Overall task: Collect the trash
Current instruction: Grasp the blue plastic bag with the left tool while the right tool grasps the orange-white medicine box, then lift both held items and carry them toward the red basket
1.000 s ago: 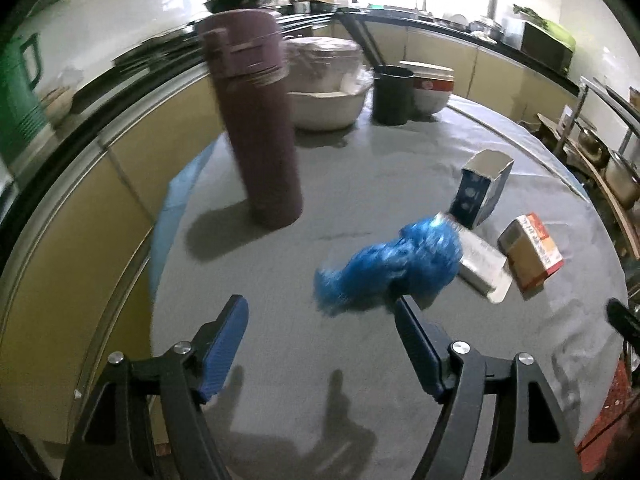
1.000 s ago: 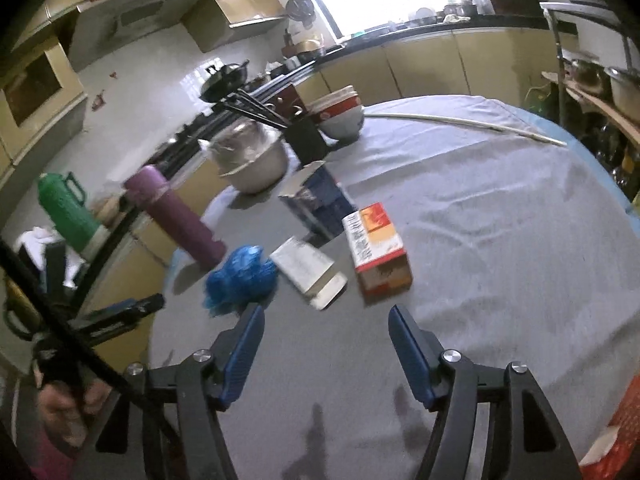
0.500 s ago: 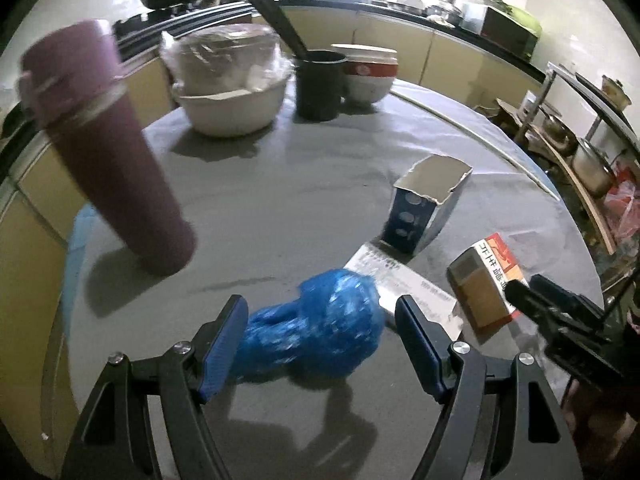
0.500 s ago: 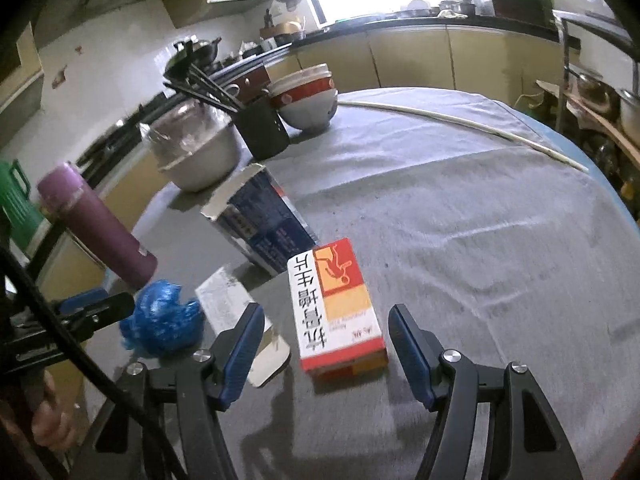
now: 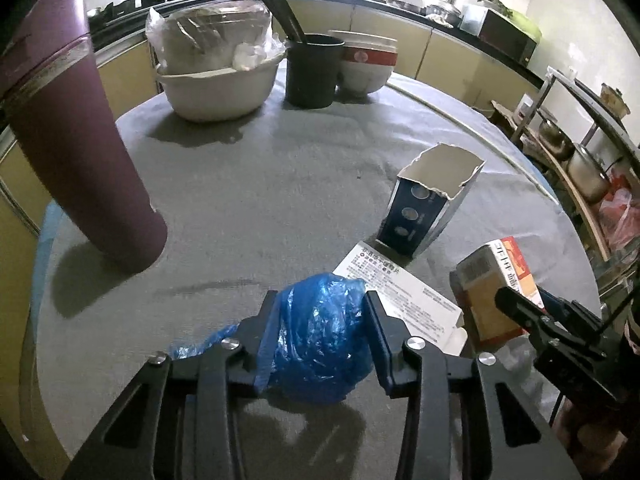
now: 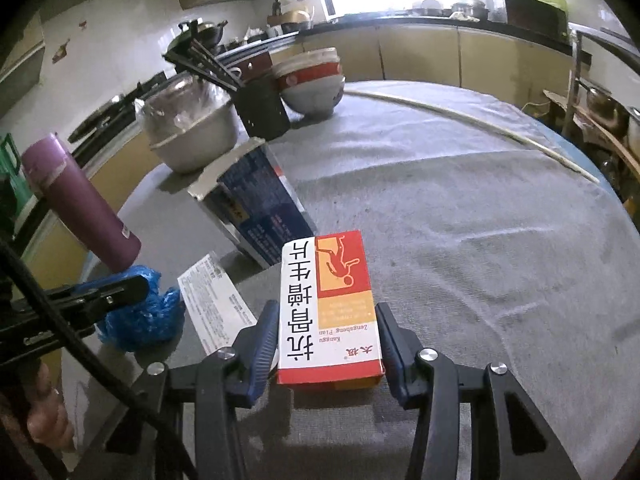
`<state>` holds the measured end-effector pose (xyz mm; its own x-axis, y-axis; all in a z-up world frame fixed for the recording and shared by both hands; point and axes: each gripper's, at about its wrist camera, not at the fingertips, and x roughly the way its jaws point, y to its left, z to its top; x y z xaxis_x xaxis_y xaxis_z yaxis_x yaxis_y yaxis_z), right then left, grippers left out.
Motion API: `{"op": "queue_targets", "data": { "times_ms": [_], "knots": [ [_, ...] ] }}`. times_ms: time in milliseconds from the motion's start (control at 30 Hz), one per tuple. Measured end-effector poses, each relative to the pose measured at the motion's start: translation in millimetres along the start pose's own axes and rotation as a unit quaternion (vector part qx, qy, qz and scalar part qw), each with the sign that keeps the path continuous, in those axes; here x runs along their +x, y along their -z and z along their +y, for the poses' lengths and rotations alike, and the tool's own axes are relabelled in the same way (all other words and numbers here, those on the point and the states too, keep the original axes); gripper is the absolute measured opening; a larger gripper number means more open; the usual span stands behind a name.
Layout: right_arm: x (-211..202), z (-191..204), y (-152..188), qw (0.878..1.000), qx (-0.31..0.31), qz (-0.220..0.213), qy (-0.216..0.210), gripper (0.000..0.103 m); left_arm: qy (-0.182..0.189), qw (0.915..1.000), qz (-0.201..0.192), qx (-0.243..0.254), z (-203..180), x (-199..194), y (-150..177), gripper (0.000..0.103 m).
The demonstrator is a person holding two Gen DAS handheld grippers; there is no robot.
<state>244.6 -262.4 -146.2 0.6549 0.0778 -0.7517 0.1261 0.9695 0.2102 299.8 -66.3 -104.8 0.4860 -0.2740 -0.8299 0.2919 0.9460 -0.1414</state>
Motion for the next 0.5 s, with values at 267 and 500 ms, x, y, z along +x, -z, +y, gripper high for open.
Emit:
{"op": "queue_targets", "data": {
  "times_ms": [267,500],
  "knots": [
    [-43.7,9.7,8.5,0.999,-0.028,-0.031,0.003,0.050,-0.009,0.9997,-0.022,-0.008,-2.2,-40.7,23.9,0.040],
    [-82.8,28.9,28.7,0.997,-0.063,-0.053,0.009,0.050,-0.005,0.9990,-0.041,0.015,-19.1,-79.0,52.1,0.040]
  ]
}}
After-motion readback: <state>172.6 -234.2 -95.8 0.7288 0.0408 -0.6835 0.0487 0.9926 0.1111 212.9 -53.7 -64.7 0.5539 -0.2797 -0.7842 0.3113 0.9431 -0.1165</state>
